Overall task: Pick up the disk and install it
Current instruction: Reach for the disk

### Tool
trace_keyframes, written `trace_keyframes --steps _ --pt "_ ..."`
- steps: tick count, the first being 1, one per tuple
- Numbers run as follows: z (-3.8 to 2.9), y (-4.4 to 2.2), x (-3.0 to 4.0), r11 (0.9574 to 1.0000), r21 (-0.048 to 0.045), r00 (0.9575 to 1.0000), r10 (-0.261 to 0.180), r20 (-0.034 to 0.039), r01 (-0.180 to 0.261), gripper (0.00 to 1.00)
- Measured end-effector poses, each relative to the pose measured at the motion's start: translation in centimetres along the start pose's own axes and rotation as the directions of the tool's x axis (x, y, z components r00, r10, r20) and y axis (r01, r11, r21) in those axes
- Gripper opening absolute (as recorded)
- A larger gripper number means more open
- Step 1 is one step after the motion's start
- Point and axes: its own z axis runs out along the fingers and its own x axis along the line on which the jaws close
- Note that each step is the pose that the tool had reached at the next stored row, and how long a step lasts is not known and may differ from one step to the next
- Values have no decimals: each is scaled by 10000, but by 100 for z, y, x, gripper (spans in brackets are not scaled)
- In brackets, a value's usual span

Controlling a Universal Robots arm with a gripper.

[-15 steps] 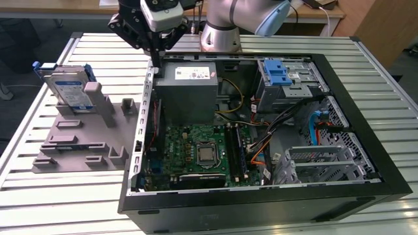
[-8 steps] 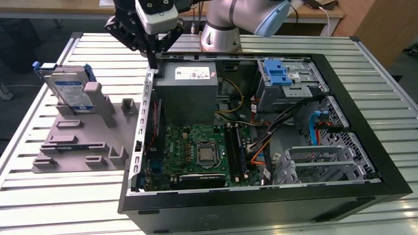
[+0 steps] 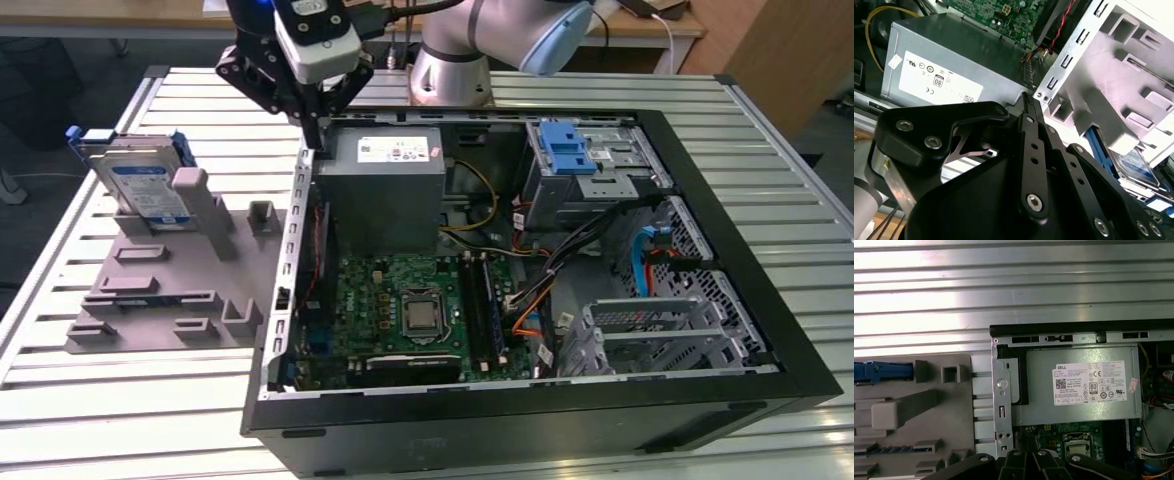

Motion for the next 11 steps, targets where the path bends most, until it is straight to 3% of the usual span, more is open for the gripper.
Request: trace_keyframes --steps 11 --pt "68 -5 25 10000 18 10000 0 6 0 11"
